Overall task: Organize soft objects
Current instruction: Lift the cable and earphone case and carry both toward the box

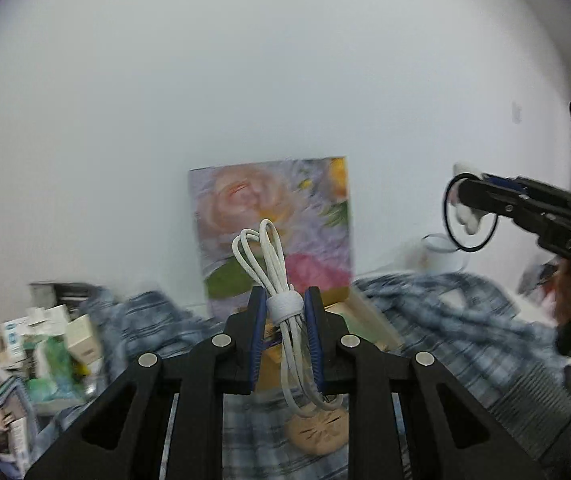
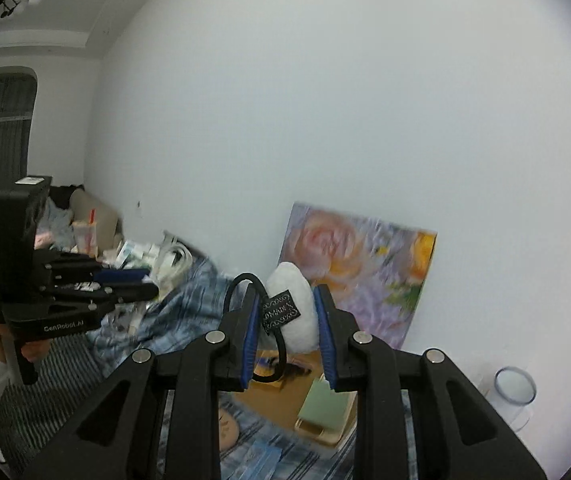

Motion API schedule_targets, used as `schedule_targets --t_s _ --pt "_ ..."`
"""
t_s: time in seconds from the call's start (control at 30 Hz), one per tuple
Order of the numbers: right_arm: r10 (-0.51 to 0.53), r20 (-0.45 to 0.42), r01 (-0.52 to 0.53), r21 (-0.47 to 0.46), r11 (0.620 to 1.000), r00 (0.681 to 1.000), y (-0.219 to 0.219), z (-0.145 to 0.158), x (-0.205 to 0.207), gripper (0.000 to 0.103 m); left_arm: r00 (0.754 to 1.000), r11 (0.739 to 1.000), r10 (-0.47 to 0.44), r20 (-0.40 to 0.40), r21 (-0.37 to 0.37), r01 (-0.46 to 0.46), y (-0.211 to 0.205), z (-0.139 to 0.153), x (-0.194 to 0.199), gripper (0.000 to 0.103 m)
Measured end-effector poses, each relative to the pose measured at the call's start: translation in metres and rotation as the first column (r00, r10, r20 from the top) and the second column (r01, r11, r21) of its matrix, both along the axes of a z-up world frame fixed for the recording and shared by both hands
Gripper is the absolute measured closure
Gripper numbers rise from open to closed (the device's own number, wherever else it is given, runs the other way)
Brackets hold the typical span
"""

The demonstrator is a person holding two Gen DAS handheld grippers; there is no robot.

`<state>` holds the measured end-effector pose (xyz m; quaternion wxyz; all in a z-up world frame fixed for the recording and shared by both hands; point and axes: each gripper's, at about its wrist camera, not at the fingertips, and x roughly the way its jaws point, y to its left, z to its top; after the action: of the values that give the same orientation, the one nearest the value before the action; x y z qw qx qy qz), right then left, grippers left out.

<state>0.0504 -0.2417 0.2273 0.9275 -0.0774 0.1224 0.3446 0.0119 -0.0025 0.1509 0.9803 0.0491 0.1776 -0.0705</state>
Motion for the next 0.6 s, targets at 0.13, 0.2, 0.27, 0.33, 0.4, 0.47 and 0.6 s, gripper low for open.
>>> schedule_targets --t_s 0.13,0.2,0.27,0.33,0.4,0.47,0.6 --pt "-0.027 0.045 0.026 0.016 1.0 0.999 0.0 0.019 0.006 0.078 0.999 0.999 -0.034 0.017 0.002 0.034 -0.007 0.018 0.015 0.082" --pt "-0.044 0.066 0.042 0.023 0.999 0.997 0.0 0.027 0.012 0.078 0.998 0.998 -0.057 0.031 0.019 0.057 -0.013 0.027 0.022 0.082" --pt "-0.057 0.077 0.054 0.037 0.998 0.995 -0.001 0.035 0.02 0.078 0.997 0.997 -0.072 0.03 0.031 0.071 -0.017 0.033 0.032 0.082" --pt "-0.073 0.074 0.069 0.06 0.996 0.995 -0.004 0.041 0.027 0.078 0.996 0.996 -0.079 0.031 0.044 0.078 -0.024 0.038 0.041 0.082" --pt "-0.09 0.074 0.084 0.088 0.993 0.993 -0.009 0.049 0.033 0.078 0.995 0.996 -0.084 0.047 0.046 0.082 -0.03 0.043 0.047 0.082" --pt "-0.111 0.074 0.102 0.114 0.988 0.991 -0.012 0.056 0.038 0.078 0.996 0.997 -0.069 0.065 0.036 0.066 -0.032 0.049 0.055 0.082" --pt "-0.129 0.08 0.116 0.148 0.982 0.988 -0.015 0.058 0.045 0.078 0.996 0.999 -0.039 0.079 0.003 0.039 -0.029 0.056 0.072 0.082"
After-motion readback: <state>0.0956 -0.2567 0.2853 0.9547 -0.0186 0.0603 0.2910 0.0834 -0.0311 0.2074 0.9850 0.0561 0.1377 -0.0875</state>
